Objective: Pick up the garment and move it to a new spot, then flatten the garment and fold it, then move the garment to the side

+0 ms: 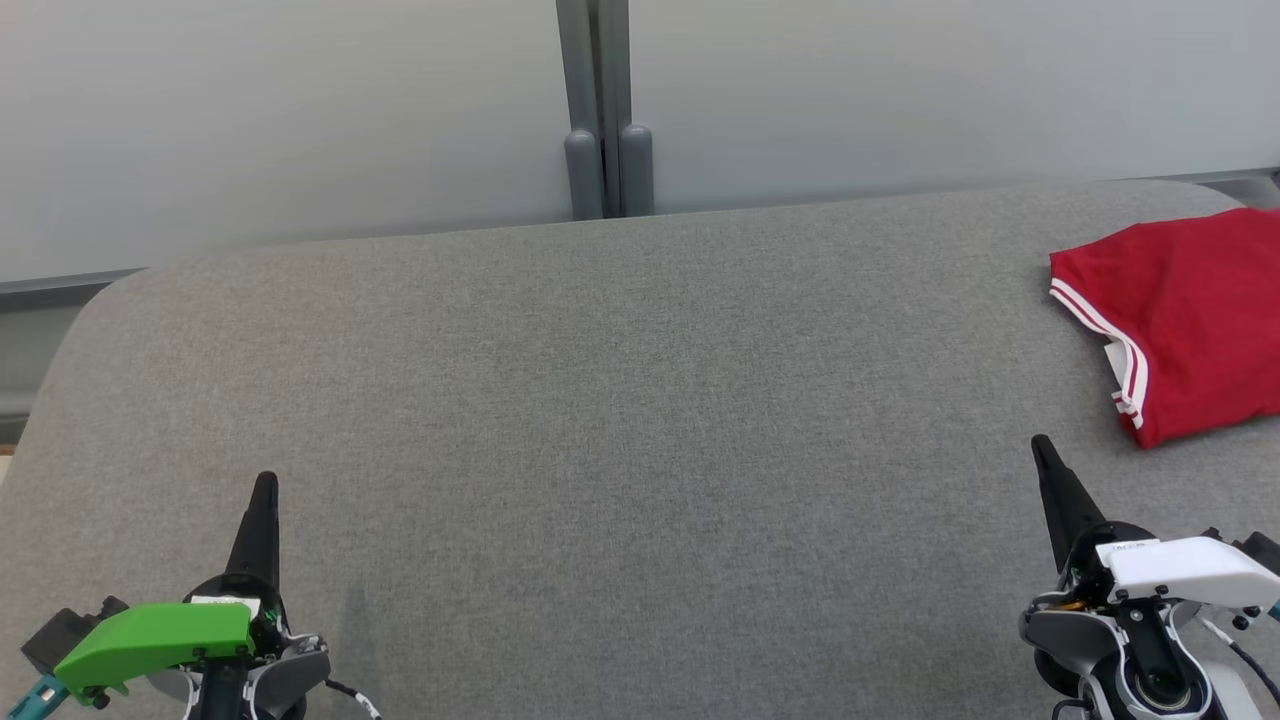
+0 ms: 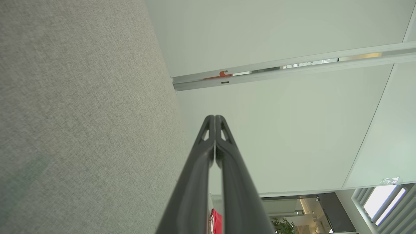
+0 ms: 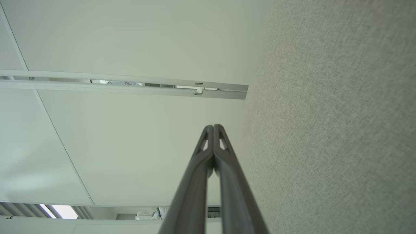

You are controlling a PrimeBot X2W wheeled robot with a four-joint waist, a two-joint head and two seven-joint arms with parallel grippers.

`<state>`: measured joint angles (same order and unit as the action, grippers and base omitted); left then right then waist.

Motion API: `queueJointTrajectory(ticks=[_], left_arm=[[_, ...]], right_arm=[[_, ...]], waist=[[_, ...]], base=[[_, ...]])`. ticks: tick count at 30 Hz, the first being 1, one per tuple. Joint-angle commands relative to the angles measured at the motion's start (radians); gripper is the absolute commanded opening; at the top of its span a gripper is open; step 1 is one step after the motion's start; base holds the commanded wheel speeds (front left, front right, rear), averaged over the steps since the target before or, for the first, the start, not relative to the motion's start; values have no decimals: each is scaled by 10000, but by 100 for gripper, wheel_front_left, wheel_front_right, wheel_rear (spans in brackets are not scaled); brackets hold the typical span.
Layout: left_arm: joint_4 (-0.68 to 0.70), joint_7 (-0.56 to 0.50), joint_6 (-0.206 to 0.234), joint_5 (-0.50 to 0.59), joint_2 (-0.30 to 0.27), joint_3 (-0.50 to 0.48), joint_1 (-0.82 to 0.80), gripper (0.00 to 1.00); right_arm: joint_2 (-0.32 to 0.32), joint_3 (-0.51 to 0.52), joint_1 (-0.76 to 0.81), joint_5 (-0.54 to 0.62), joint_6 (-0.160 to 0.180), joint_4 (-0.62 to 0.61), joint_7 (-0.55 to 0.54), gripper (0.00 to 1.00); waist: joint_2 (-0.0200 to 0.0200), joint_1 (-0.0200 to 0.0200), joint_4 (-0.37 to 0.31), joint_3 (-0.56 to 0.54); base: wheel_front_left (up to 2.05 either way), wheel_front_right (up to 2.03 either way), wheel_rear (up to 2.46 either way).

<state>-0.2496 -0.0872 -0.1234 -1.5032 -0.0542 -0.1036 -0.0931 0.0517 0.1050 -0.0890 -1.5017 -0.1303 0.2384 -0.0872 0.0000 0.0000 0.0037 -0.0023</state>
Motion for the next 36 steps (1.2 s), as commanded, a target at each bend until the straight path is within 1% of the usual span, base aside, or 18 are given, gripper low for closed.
queueJointTrajectory(ticks=[1,15,36], left_arm=[[49,-71,-56,-243,-3,-62,-175,0],[54,-309,-109,-1143,45,-134,-214,0],[52,-310,-109,-1107,39,-127,-209,0]], right_arm=[[3,40,-166,-222,-8,17,-74,0],[-18,119,-238,-1148,-7,83,-315,0],[-16,117,-229,-1128,-7,79,-316,0]], waist=[[0,0,-3,5],[0,0,-36,53],[0,0,-37,54]], base=[[0,0,0],[0,0,0],[0,0,0]])
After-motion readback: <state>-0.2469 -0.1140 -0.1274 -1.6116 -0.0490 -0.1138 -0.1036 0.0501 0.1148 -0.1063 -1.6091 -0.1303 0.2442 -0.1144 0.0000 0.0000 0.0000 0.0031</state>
